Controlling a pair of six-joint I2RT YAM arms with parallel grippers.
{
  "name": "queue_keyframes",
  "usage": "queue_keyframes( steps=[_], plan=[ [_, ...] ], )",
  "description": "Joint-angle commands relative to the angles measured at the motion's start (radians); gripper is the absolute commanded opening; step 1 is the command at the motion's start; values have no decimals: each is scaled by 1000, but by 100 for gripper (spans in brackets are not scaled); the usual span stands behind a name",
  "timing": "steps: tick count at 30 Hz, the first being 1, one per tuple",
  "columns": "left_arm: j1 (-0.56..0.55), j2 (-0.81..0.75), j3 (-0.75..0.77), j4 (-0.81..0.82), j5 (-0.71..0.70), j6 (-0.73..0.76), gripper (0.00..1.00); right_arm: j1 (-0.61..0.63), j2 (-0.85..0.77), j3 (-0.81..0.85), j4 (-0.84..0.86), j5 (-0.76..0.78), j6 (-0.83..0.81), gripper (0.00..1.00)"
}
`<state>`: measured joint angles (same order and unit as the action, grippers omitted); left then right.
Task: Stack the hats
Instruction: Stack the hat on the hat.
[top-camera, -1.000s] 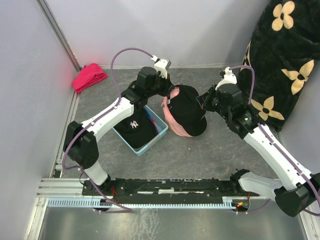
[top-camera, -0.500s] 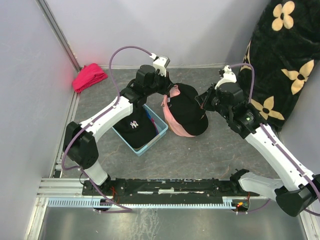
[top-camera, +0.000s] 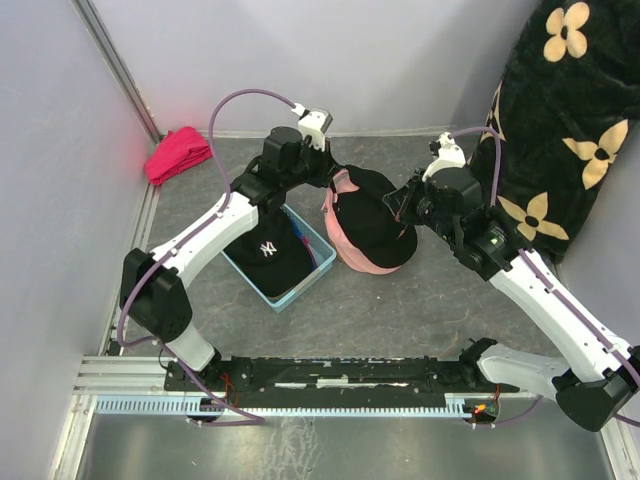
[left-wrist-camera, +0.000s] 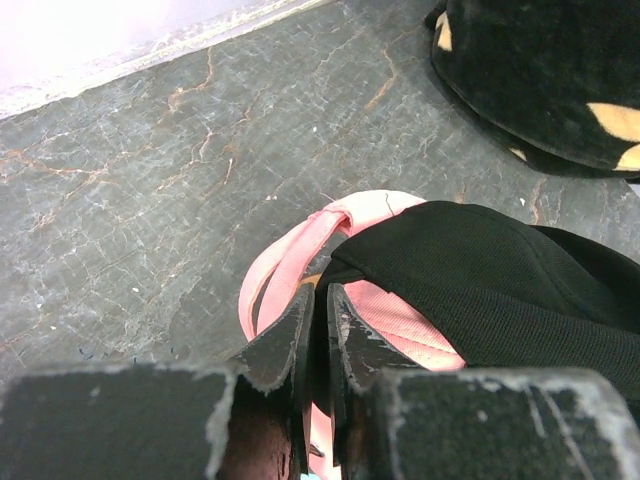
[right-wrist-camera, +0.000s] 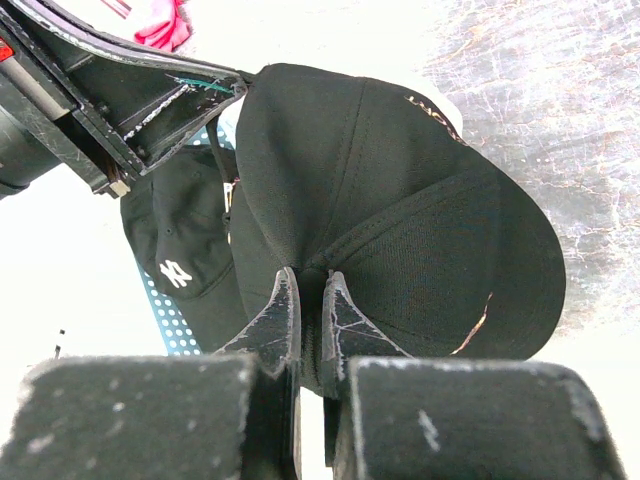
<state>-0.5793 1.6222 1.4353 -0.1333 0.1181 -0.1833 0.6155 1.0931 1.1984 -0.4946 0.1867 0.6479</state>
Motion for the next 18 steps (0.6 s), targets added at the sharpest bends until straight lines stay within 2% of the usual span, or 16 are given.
queue_keyframes(
  steps=[1,18],
  plan=[
    [41,-14,20,9,-34,59,14,8,-29,34,11,16,-4,2],
    [80,130,79,-51,-113,64,14,16,10,-24,21,25,3,2]
  ],
)
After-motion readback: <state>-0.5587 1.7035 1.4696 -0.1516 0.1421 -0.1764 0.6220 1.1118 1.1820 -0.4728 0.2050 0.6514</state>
